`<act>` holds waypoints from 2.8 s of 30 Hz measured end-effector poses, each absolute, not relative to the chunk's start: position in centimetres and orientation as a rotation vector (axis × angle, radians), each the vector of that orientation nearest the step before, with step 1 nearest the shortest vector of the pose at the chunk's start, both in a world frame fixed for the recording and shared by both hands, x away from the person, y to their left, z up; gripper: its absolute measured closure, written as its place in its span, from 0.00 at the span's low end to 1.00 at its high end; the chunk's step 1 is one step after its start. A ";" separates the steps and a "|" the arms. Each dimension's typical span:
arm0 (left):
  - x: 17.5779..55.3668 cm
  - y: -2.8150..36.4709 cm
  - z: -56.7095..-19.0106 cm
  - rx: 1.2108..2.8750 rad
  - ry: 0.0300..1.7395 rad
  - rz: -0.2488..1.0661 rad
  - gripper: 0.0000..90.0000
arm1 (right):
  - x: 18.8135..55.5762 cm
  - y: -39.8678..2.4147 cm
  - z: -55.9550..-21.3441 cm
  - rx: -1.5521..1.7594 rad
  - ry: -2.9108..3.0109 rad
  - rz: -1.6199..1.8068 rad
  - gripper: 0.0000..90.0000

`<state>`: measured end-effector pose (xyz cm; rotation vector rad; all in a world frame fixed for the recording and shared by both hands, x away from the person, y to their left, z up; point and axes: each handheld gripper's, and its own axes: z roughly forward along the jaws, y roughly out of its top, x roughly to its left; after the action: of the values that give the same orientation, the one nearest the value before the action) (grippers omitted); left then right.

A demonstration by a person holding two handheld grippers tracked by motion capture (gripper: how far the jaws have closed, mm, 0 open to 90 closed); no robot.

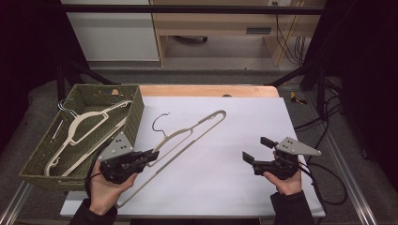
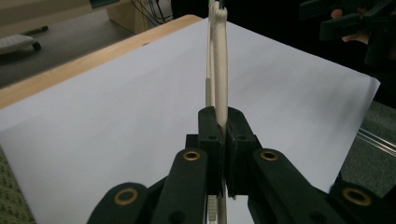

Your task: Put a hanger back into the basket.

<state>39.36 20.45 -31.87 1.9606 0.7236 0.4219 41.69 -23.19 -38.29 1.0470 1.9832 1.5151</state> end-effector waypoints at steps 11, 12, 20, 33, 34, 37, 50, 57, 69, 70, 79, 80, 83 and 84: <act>41.5 23.3 -28.7 1.930 0.718 0.456 0.96 | 41.7 -24.2 -38.3 1.070 1.955 1.513 0.09; 41.6 23.6 -28.5 1.930 0.718 0.453 0.96 | 41.7 -24.3 -38.3 1.074 1.954 1.504 0.09; 42.5 25.8 -26.7 1.913 0.746 0.489 0.96 | 41.7 -24.5 -38.4 1.080 1.951 1.500 0.09; 44.5 30.0 -25.5 1.909 0.797 0.551 0.96 | 41.7 -24.6 -38.4 1.088 1.948 1.500 0.08; 44.6 30.2 -25.5 1.913 0.797 0.560 0.96 | 41.7 -24.6 -38.4 1.088 1.948 1.500 0.08; 45.3 31.5 -25.3 1.918 0.804 0.585 0.96 | 41.7 -24.6 -38.3 1.085 1.947 1.502 0.08; 47.6 36.4 -27.0 1.930 0.890 0.610 0.96 | 41.7 -24.7 -38.4 1.086 1.948 1.499 0.08; 48.2 38.5 -27.8 1.921 0.904 0.622 0.96 | 41.8 -24.7 -38.4 1.091 1.944 1.497 0.08; 48.8 41.2 -29.2 1.924 0.963 0.639 0.96 | 41.8 -24.6 -38.5 1.092 1.949 1.492 0.08; 48.8 41.5 -29.4 1.926 0.971 0.642 0.96 | 41.8 -24.6 -38.5 1.091 1.948 1.492 0.08; 48.8 43.6 -31.0 1.918 1.030 0.639 0.96 | 41.8 -24.7 -38.5 1.096 1.950 1.491 0.08; 48.8 43.8 -31.3 1.928 1.040 0.633 0.96 | 41.8 -24.7 -38.5 1.097 1.952 1.491 0.08; 48.9 44.0 -31.8 1.933 1.061 0.614 0.96 | 41.9 -24.6 -38.6 1.099 1.950 1.491 0.08; 48.9 44.1 -32.0 1.930 1.068 0.605 0.96 | 41.9 -24.6 -38.6 1.100 1.951 1.490 0.08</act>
<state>48.94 44.05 -31.99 1.9304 1.0679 0.6053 41.89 -24.60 -38.59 1.0998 1.9506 1.4898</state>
